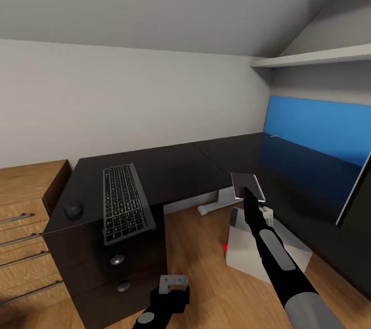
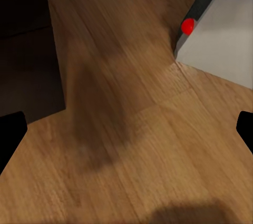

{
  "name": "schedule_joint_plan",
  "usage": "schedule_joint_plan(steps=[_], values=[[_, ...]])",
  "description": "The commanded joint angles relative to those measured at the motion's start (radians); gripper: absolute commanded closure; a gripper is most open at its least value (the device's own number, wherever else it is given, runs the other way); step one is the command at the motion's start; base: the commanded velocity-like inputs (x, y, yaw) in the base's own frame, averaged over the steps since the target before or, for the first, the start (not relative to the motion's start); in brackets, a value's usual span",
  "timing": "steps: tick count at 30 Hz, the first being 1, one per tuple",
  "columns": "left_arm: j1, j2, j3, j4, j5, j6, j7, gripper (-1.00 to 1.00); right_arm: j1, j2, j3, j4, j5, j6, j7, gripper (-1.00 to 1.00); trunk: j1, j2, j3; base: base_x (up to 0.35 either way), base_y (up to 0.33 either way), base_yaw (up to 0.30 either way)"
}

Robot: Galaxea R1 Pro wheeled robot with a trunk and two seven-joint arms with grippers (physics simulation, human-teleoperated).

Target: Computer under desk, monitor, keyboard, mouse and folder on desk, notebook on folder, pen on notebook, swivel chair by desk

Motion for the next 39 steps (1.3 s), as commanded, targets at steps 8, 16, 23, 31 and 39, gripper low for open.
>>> schedule_joint_plan(steps=[8,16,23,31,39], values=[[-0.001,-0.008,-0.006,0.021,0.005,0.002,0.006,-1.00,-0.001,-0.002,0.004,-0.001,-0.011,-0.009,-0.002,-1.00,-0.015,0.028,0.011,0.000,0.000,0.000],[-0.001,-0.010,-0.007,0.026,0.005,0.002,0.006,-1.00,-0.001,-0.002,0.004,-0.001,-0.011,-0.009,-0.002,-1.00,-0.015,0.028,0.011,0.000,0.000,0.000],[0.000,-0.015,-0.010,0.037,0.005,0.002,0.003,-1.00,-0.001,-0.002,0.006,-0.001,-0.011,-0.009,-0.002,1.00,-0.015,0.028,0.011,0.000,0.000,0.000],[-0.001,-0.023,-0.010,0.048,0.006,0.002,0.003,-1.00,-0.001,-0.002,0.005,-0.002,-0.011,-0.009,-0.003,1.00,-0.015,0.028,0.011,0.000,0.000,0.000],[-0.001,-0.024,-0.011,0.055,0.005,0.002,0.001,-1.00,-0.001,-0.002,0.004,-0.002,-0.011,-0.009,-0.002,1.00,-0.015,0.028,0.011,0.000,0.000,0.000]])
